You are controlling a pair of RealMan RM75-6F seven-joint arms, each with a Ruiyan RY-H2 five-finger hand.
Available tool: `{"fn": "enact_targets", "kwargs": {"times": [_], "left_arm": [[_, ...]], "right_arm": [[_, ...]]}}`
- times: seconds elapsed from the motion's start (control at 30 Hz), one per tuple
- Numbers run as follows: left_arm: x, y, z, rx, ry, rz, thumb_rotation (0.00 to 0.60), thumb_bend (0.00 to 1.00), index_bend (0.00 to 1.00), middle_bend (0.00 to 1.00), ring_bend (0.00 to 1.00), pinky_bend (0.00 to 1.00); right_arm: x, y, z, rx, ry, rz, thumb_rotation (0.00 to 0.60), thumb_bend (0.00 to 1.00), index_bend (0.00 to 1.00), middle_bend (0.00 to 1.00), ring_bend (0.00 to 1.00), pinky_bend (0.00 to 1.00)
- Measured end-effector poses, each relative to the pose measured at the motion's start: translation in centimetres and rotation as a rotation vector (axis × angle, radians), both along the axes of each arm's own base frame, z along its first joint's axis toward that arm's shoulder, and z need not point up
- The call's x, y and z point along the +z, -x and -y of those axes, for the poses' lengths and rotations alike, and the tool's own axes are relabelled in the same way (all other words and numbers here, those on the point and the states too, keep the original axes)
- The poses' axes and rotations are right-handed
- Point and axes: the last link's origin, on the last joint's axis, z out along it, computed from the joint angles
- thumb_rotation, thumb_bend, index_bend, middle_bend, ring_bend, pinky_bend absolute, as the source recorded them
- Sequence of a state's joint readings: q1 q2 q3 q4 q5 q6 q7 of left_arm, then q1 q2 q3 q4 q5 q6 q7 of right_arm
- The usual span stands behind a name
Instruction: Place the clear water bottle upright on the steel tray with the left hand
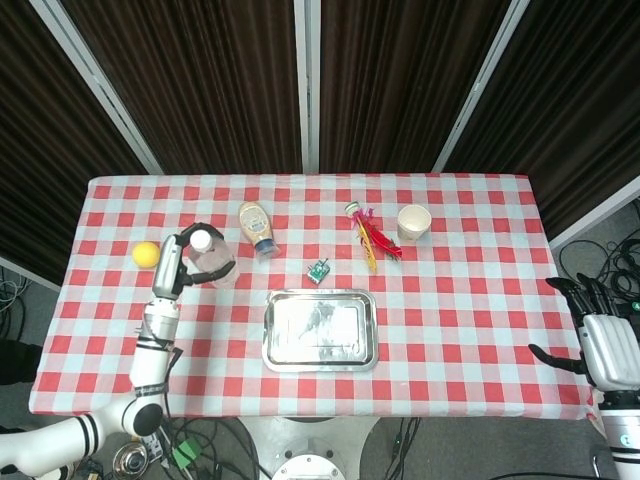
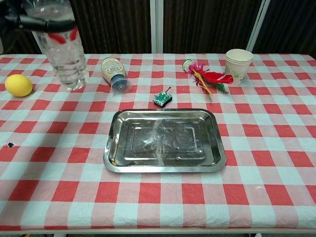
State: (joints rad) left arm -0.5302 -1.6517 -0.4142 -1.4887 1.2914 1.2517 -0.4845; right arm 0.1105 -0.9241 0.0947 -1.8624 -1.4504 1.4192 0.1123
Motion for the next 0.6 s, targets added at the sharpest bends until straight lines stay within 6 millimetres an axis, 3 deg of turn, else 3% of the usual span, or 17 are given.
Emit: {"fn": "enact_targets", "kwargs": {"times": [0.13,0.3,0.37,0.6], "left_arm": [[1.1,-1.9,0.3,-0.049,-0.013,0.028,0.6,0.22,0.63,0.65,0.53,0.58],[-0.3,0.2,0.8,0.021,0.028,0.026,0.6,0.23,0.63,0.65,0.53,0.58],[-0.9,0.0,0.5,0.026,0.042,0.038,0.6,0.23,0.63,0.65,0.53,0.58],[-4.5,-5.9,-0.2,-0.06,0.111,0.122,0.6,0.23,0.63,0.65,0.53,0.58]], "right_arm": [[-0.1,0.1,0.1,-0.004,-0.009,-0.004,0.6,0.04,0.16,0.16,0.0,0.04],[0.0,0.0,0.0,-0.003,-0.002,0.003,0.6,0.05,0.16,0.16,0.0,0.04],[0.1,0.0,0.0,-0.002,0.002,0.004,0.6,0.04,0.16,0.16,0.0,0.04],[0.4,0.0,0.0,-0.004,0.014,0.004,0.6,0.04,0.16,0.16,0.0,0.04]]}}
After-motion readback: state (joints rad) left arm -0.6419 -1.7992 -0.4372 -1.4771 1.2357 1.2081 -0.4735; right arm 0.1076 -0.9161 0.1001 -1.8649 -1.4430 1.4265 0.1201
